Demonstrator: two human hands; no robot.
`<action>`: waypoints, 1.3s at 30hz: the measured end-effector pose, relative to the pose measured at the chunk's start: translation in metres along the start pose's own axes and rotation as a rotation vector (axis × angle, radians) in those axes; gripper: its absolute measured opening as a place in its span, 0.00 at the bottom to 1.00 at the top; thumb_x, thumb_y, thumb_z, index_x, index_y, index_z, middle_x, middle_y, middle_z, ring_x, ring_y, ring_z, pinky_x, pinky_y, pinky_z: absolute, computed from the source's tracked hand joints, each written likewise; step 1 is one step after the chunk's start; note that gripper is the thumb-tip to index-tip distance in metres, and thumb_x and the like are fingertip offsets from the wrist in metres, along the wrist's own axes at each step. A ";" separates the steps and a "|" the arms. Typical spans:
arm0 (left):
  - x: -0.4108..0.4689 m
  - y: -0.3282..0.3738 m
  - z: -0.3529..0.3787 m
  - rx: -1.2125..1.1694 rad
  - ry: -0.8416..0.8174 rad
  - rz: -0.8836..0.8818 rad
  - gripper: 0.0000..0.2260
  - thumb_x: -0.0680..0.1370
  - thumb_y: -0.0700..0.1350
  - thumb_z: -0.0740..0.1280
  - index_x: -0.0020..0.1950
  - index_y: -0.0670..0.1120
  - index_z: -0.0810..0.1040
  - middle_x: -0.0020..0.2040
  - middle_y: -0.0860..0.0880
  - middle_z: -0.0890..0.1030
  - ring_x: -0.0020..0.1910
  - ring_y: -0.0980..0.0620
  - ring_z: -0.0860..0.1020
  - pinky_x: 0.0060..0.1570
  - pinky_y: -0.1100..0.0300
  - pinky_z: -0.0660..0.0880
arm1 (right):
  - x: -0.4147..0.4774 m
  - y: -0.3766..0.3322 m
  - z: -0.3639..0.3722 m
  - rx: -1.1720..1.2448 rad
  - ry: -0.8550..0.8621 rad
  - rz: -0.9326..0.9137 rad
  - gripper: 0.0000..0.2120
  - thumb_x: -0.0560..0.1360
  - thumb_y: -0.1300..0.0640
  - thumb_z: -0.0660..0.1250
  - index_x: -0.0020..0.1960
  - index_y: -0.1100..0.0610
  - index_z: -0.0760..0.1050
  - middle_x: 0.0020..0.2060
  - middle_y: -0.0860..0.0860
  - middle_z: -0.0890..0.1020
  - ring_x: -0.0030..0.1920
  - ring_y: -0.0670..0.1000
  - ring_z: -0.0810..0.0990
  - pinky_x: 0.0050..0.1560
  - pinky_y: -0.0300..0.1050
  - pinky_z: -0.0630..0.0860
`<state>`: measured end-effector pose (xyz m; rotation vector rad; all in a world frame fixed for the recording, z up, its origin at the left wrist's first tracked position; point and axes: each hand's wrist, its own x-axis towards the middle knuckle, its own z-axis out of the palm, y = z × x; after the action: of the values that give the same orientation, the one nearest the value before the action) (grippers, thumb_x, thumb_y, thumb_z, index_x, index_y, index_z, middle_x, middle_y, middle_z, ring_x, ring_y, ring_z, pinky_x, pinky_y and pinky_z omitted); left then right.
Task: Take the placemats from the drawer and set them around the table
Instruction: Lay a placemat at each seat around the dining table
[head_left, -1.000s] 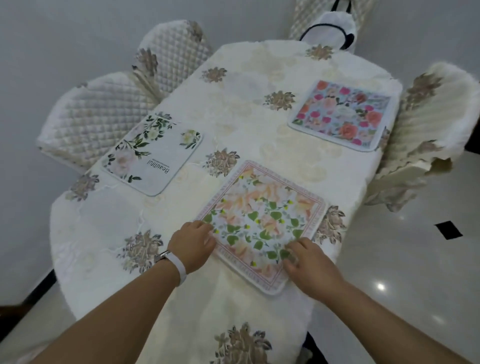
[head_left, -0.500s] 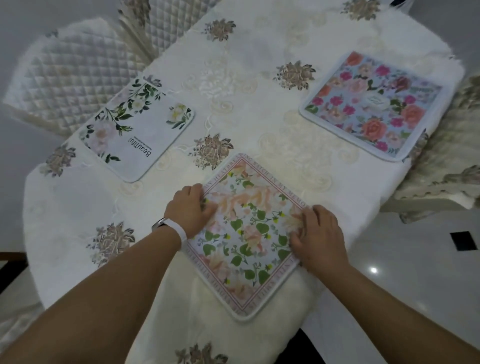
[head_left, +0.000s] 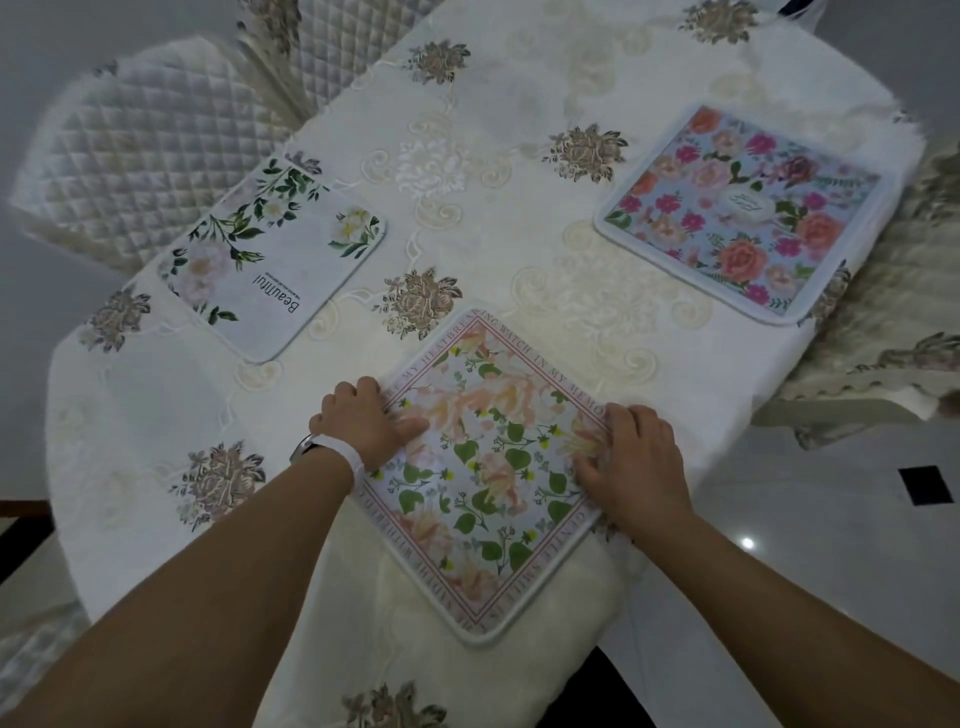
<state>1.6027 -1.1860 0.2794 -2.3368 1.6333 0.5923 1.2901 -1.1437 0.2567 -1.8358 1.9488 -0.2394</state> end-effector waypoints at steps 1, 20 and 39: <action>0.000 -0.001 0.000 0.004 -0.005 0.001 0.35 0.67 0.73 0.66 0.61 0.49 0.68 0.58 0.44 0.72 0.57 0.42 0.71 0.57 0.44 0.71 | -0.001 -0.001 -0.001 0.018 -0.010 0.029 0.32 0.68 0.51 0.73 0.68 0.60 0.69 0.59 0.59 0.73 0.58 0.61 0.71 0.56 0.56 0.73; -0.060 -0.105 0.023 -0.340 -0.043 0.153 0.08 0.82 0.49 0.60 0.49 0.45 0.67 0.41 0.46 0.74 0.39 0.44 0.74 0.35 0.55 0.68 | -0.115 -0.098 0.046 0.882 0.065 0.569 0.13 0.75 0.63 0.65 0.57 0.53 0.73 0.50 0.52 0.82 0.47 0.53 0.81 0.48 0.55 0.82; -0.141 -0.323 0.048 -1.068 0.246 -0.280 0.11 0.80 0.46 0.63 0.41 0.43 0.68 0.38 0.42 0.76 0.37 0.41 0.78 0.35 0.45 0.77 | -0.104 -0.296 0.100 0.581 -0.205 0.101 0.09 0.79 0.63 0.62 0.56 0.52 0.70 0.44 0.52 0.78 0.40 0.54 0.78 0.38 0.51 0.78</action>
<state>1.8540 -0.9340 0.2862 -3.3948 1.1296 1.4104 1.6016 -1.0531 0.3138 -1.3243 1.6057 -0.5029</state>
